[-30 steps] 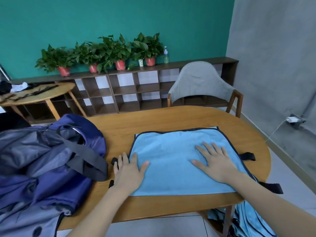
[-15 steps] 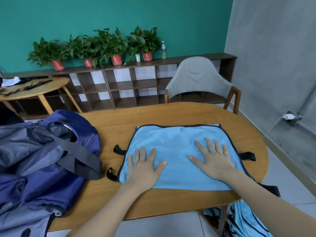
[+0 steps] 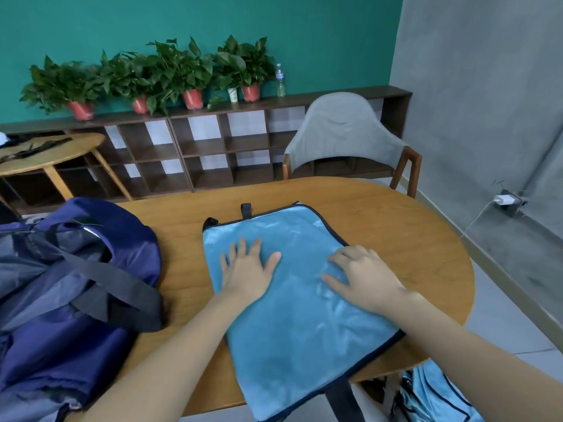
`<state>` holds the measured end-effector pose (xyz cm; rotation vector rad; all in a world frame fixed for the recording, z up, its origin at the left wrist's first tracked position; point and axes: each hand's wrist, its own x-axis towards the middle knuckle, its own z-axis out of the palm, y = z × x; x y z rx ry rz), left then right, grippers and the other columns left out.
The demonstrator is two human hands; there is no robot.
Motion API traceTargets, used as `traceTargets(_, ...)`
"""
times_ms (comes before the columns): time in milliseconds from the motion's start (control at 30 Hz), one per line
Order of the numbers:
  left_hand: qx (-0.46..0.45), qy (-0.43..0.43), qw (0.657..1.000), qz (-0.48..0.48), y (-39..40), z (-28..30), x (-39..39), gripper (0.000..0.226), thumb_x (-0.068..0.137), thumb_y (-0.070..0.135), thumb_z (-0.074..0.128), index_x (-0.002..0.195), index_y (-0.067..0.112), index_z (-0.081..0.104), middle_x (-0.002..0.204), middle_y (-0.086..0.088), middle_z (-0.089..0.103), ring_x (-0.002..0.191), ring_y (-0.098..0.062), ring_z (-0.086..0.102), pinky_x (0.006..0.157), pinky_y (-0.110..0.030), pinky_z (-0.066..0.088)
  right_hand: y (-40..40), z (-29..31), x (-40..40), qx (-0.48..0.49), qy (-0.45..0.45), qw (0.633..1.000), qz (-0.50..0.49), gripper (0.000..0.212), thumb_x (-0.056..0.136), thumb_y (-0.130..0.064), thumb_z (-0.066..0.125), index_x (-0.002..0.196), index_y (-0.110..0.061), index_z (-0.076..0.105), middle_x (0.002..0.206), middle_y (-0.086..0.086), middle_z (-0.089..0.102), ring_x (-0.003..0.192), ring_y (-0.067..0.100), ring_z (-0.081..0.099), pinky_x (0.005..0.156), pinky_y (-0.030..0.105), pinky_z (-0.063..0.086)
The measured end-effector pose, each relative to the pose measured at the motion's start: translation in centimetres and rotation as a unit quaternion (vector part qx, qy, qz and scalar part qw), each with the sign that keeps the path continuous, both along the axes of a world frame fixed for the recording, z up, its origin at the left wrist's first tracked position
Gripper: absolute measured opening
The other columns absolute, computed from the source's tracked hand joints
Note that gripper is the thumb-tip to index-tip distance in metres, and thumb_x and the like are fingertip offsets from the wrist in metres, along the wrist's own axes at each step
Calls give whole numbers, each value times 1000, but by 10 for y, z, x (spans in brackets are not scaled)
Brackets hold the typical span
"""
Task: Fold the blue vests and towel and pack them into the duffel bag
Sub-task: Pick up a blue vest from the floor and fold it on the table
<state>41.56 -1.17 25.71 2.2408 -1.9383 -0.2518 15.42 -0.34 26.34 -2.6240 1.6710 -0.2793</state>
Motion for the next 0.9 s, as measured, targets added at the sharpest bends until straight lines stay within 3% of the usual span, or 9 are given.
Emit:
traceTargets(33,17,3,1000,2,1,-4,-4,85,93,79,14,161,28,15,168,-11,6,155,-32,-4,124,-54,-2,0,-5,-2,29,-17,999,8,76,91,-75,22,141,-27,51,145,-5,48,137,17,38,112,37,30)
traceTargets(100,34,-24,999,-6,-3,-8,-7,89,89,83,8,161,30,9,169,-11,2,154,-33,-8,124,-55,-4,4,-13,-2,43,-26,999,9,78,92,-76,18,153,-32,35,161,-7,28,150,14,18,123,40,14)
traceTargets(200,28,-41,998,-45,-17,-5,0,88,88,84,6,161,34,8,169,-8,2,155,-31,-7,124,-53,-4,10,-17,7,67,-3,997,-32,79,94,-76,13,160,-33,16,168,-6,9,154,14,1,126,44,1)
traceTargets(300,23,-51,995,-77,-33,-1,8,84,90,81,10,160,35,12,169,-7,6,155,-28,-3,125,-51,-2,14,-16,17,85,9,994,-72,81,93,-76,9,161,-31,9,169,-3,2,155,18,-5,126,47,-1)
traceTargets(467,-9,-48,995,-82,-20,5,4,79,97,73,17,160,27,18,168,-10,12,155,-27,6,125,-50,4,16,-15,23,79,2,993,-88,80,96,-74,13,161,-28,12,169,0,6,155,20,-2,125,49,0)
traceTargets(567,-21,21,993,-110,14,8,3,76,98,70,27,160,26,22,167,-8,19,154,-24,14,125,-44,11,22,-13,19,88,-44,993,-70,76,97,-71,25,159,-27,22,168,1,12,155,20,2,126,48,-1)
traceTargets(667,-34,144,981,-125,53,11,7,70,97,67,41,155,27,36,163,-2,31,151,-20,25,124,-38,20,37,-11,9,80,-78,993,-48,72,97,-70,36,155,-27,33,165,-2,21,154,15,10,126,45,1)
traceTargets(800,-76,207,964,-148,110,13,13,43,95,54,60,126,26,70,136,11,62,129,0,51,111,-15,33,72,-12,-8,42,-128,991,-4,60,97,-59,49,148,-26,45,158,-5,35,147,13,26,123,34,17)
traceTargets(900,-134,259,951,-103,150,6,16,23,89,46,73,101,28,79,110,21,72,107,13,58,95,-3,37,99,-22,-20,-2,-168,986,14,49,98,-52,54,140,-26,55,149,-7,44,141,11,33,117,32,28)
